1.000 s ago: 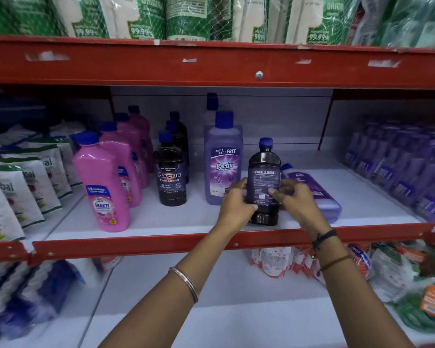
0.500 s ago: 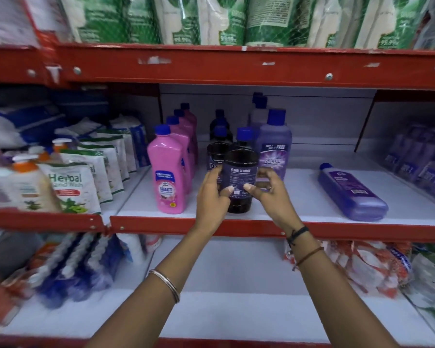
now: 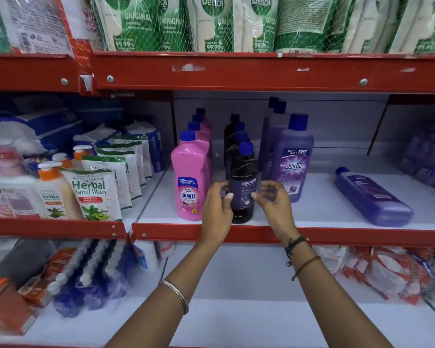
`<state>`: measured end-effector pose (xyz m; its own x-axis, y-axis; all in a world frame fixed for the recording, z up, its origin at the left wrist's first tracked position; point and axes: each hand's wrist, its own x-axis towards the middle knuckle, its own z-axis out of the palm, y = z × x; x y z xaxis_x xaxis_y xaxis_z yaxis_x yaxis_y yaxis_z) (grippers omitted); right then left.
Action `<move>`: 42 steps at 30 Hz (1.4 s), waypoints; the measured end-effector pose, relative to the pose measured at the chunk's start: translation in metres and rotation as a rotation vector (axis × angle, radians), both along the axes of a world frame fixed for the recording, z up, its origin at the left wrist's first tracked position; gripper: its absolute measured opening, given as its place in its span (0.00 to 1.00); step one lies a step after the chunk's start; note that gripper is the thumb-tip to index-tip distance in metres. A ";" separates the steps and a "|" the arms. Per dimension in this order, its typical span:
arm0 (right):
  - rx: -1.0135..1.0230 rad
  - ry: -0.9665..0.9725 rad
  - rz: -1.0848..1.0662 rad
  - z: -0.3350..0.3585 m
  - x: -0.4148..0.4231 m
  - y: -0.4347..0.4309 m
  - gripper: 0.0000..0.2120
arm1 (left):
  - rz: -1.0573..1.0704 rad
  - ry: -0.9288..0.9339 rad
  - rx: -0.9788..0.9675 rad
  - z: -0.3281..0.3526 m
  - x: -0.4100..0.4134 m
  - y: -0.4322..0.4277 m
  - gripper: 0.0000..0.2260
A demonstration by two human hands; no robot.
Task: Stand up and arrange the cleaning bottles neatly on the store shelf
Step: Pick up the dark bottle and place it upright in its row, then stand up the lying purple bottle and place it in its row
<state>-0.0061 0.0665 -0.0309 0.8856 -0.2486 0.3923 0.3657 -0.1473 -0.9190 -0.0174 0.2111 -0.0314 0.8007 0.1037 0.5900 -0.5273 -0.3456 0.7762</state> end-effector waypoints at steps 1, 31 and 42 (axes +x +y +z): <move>0.008 -0.002 -0.011 0.000 0.000 -0.001 0.12 | -0.007 -0.002 -0.008 -0.001 -0.001 0.001 0.10; 0.020 0.074 0.150 0.013 -0.012 -0.023 0.16 | 0.180 -0.008 0.056 -0.008 -0.018 -0.026 0.23; -0.235 -0.016 -0.254 0.030 -0.025 -0.170 0.11 | -0.176 -0.119 0.082 0.017 -0.012 -0.168 0.14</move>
